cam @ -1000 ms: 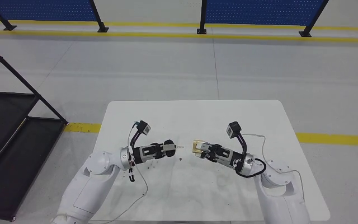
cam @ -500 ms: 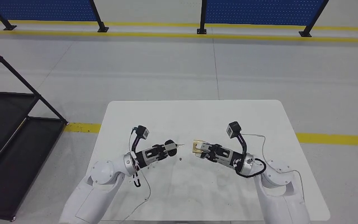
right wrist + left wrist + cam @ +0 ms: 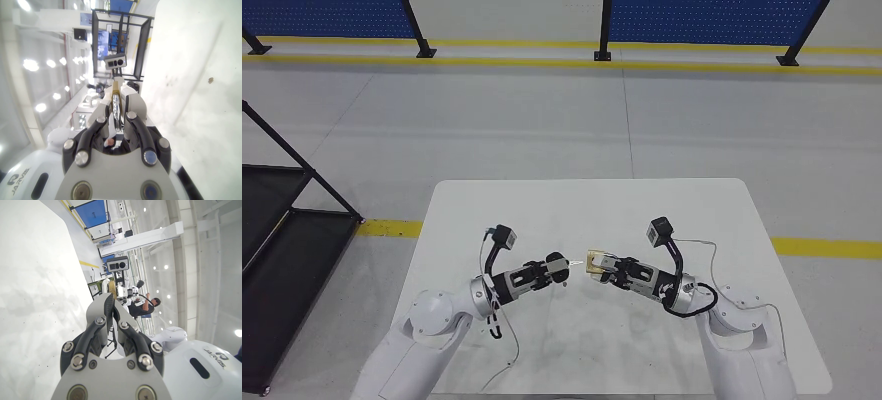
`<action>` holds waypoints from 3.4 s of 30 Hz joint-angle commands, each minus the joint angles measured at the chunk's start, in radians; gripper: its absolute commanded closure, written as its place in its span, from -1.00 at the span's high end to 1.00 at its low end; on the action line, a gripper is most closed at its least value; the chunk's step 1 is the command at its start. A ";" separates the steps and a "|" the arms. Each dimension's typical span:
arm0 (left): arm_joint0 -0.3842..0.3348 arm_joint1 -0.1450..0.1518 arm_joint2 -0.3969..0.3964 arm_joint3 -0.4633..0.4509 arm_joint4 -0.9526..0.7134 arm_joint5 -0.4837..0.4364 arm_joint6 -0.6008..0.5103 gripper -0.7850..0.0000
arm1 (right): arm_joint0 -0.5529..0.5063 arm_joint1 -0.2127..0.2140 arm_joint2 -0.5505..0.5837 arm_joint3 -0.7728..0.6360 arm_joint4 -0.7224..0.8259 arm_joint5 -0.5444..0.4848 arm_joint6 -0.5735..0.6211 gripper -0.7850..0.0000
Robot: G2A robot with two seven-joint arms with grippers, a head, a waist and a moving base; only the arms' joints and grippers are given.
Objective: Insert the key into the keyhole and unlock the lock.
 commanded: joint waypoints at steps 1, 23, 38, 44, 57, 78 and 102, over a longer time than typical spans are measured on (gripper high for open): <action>-0.005 0.000 0.002 0.001 0.001 0.007 -0.002 -1.00 | 0.000 0.000 0.000 0.000 0.000 0.000 0.000 -1.00; -0.027 0.002 0.026 -0.013 0.036 0.040 0.022 -1.00 | 0.000 0.000 0.000 0.000 0.000 0.000 0.000 -1.00; -0.017 0.007 0.028 -0.039 0.059 0.050 0.002 -1.00 | 0.000 0.000 0.000 0.000 0.000 0.000 0.000 -1.00; -0.005 0.011 0.024 -0.050 0.067 0.049 -0.011 -1.00 | 0.000 0.000 0.000 0.000 0.000 0.000 0.000 -1.00; 0.003 0.020 -0.002 -0.063 0.065 0.048 -0.042 -1.00 | 0.000 0.000 0.000 0.000 0.000 0.000 0.000 -1.00; -0.195 0.075 -0.119 0.005 -0.021 0.315 -0.613 -1.00 | 0.000 0.000 0.000 0.000 0.000 0.000 0.000 -1.00; -0.289 0.083 -0.092 0.075 -0.047 0.276 -0.708 -1.00 | 0.000 0.000 0.000 0.000 0.000 0.000 0.000 -1.00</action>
